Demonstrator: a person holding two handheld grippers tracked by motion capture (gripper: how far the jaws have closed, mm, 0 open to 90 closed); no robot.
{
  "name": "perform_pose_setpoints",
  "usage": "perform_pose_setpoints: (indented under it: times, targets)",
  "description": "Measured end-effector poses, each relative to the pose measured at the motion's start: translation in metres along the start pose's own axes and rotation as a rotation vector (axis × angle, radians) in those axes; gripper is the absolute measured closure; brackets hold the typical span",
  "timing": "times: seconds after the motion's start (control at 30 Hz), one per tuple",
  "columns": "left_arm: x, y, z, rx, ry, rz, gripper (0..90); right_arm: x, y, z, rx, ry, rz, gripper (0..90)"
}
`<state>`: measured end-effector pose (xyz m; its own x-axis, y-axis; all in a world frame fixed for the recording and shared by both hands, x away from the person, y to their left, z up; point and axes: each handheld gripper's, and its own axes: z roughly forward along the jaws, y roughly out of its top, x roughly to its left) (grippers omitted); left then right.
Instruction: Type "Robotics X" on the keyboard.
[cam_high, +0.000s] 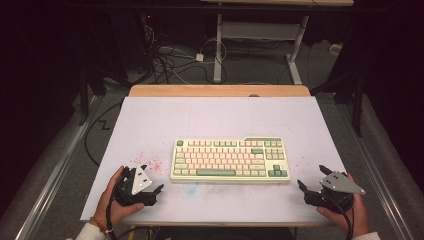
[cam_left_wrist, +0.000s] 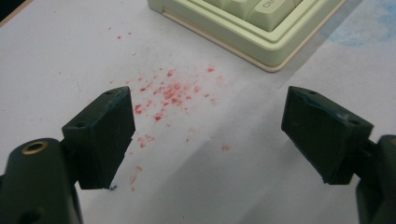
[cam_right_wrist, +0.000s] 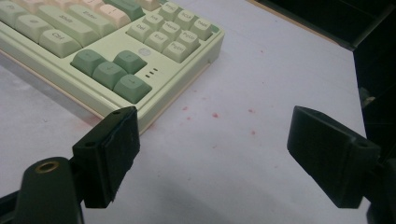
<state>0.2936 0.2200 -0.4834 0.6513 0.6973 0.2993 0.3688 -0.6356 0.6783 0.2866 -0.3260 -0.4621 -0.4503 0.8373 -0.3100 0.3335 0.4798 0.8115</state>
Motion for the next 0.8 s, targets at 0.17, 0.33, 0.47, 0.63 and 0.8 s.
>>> perform_pose_setpoints:
  times: [0.17,0.33,0.47,0.63,0.8]
  targets:
    - [0.0004,0.0018,0.0007,-0.008,0.003,-0.006,16.2,0.0005,0.0012,0.0024,-0.005,-0.001,-0.006,17.2]
    - [-0.0015,0.0034,0.0018,0.001,0.0,0.004,16.2,0.0024,0.001,0.0028,-0.002,0.0,-0.022,17.2]
    - [-0.0015,0.0039,0.0026,0.001,-0.005,0.005,16.2,0.0027,0.0013,0.0024,-0.005,-0.002,-0.023,17.2]
    - [-0.0014,0.0052,0.0052,0.002,-0.012,0.008,16.2,0.0044,0.0012,0.0032,0.002,-0.005,-0.042,17.3]
    - [-0.0013,0.0063,0.0081,0.011,-0.016,0.013,16.2,0.0057,0.0009,0.0028,0.007,-0.008,-0.05,17.5]
